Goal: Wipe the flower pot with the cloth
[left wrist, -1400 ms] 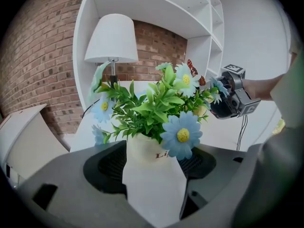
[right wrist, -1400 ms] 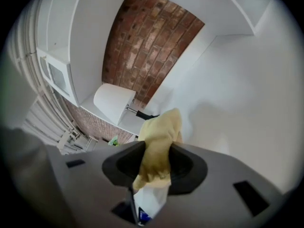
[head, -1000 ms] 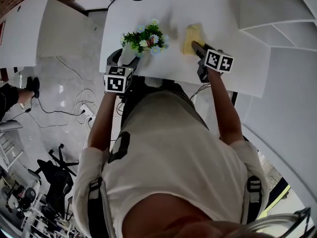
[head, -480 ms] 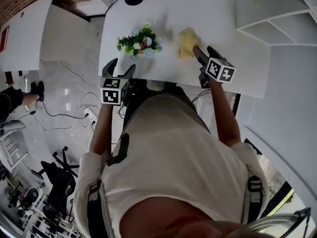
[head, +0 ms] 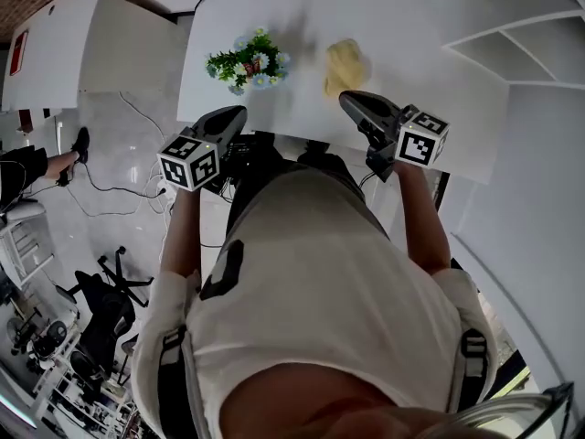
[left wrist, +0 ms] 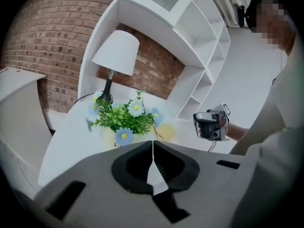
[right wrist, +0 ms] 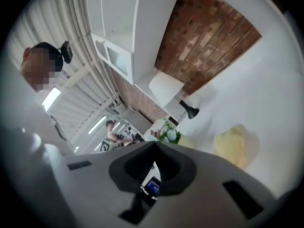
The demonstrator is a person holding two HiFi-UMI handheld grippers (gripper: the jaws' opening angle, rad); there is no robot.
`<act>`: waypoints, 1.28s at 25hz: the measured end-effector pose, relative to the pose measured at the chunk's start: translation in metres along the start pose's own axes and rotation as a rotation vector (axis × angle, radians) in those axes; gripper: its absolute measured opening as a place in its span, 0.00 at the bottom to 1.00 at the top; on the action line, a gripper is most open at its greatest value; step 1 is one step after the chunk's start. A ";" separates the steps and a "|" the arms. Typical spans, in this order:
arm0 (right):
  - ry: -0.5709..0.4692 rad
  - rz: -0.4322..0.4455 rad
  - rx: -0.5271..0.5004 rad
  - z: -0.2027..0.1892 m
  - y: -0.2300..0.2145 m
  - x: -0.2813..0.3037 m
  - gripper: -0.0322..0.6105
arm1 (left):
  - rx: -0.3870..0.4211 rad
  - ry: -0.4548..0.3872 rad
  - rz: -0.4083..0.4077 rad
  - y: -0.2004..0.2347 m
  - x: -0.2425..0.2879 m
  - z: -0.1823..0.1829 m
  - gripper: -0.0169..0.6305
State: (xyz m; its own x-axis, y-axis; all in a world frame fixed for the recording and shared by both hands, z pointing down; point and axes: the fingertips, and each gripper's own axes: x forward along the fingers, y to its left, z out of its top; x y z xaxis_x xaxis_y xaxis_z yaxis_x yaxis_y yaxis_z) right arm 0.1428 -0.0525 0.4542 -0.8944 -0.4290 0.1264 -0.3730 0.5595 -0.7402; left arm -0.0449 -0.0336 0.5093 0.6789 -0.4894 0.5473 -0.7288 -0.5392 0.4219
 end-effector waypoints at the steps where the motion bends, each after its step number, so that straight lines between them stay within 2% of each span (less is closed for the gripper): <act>1: 0.034 0.010 -0.007 -0.009 0.006 0.005 0.07 | -0.005 -0.003 -0.013 -0.007 0.000 0.001 0.06; 6: 0.095 0.091 0.033 -0.042 0.031 0.034 0.07 | -0.024 -0.041 -0.059 -0.029 -0.007 0.006 0.06; 9: 0.163 0.127 -0.008 -0.063 0.052 0.051 0.07 | -0.016 -0.023 -0.045 -0.022 -0.016 -0.001 0.06; 13: 0.187 0.183 0.051 -0.082 0.077 0.072 0.07 | -0.022 -0.025 -0.036 -0.004 -0.032 -0.008 0.06; 16: 0.187 0.155 0.072 -0.089 0.086 0.091 0.07 | -0.026 -0.036 -0.051 0.009 -0.047 -0.015 0.06; 22: 0.259 0.103 0.036 -0.118 0.111 0.121 0.07 | -0.069 -0.045 -0.089 0.031 -0.071 -0.041 0.06; 26: 0.303 0.065 0.058 -0.142 0.122 0.135 0.07 | -0.073 -0.031 -0.112 0.040 -0.087 -0.062 0.06; 32: 0.315 -0.007 0.070 -0.171 0.136 0.137 0.07 | -0.097 -0.001 -0.129 0.061 -0.107 -0.094 0.06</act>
State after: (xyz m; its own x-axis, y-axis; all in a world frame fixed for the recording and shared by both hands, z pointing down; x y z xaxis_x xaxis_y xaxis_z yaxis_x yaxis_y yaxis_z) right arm -0.0727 0.0864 0.4839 -0.9285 -0.1860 0.3214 -0.3710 0.5026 -0.7808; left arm -0.1703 0.0504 0.5442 0.7678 -0.4210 0.4830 -0.6404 -0.5292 0.5567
